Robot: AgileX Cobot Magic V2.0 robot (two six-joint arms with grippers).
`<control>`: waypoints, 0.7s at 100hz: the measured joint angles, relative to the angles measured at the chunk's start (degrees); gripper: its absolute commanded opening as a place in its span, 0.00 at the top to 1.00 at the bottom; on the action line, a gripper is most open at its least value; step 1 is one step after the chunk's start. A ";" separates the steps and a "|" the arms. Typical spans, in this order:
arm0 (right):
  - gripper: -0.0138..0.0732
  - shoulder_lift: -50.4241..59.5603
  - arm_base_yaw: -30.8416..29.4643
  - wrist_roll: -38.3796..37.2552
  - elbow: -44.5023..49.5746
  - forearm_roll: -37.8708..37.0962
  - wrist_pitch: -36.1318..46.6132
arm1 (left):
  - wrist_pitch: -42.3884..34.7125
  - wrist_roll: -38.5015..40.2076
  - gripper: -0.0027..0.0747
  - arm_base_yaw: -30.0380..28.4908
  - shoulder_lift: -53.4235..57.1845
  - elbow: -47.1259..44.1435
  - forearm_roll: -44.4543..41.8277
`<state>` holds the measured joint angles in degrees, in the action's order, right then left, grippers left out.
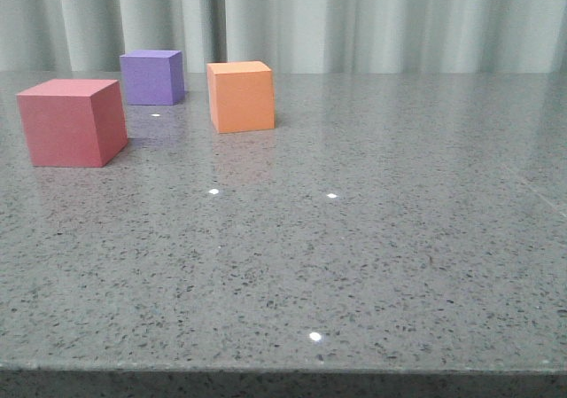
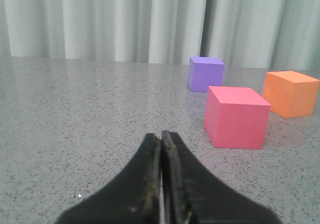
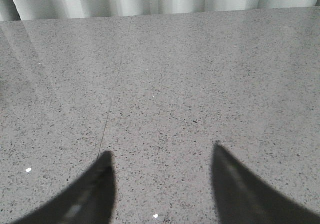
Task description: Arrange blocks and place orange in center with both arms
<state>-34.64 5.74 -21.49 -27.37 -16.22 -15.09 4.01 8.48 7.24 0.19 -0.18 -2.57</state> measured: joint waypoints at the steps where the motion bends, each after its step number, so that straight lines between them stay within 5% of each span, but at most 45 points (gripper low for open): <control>1: 0.67 0.00 0.00 0.00 0.00 0.00 0.00 | 0.00 0.00 0.99 0.00 0.00 0.00 0.00; 15: 0.93 0.00 0.00 0.00 0.00 -0.09 0.00 | 0.00 0.00 0.99 0.00 0.00 0.00 0.00; 70: 0.92 0.00 0.00 0.00 0.00 -0.14 0.04 | -0.21 0.00 0.99 0.00 0.00 0.00 0.00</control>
<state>-34.64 5.74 -21.49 -27.37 -16.37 -15.05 3.79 8.48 7.24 0.19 -0.18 -2.57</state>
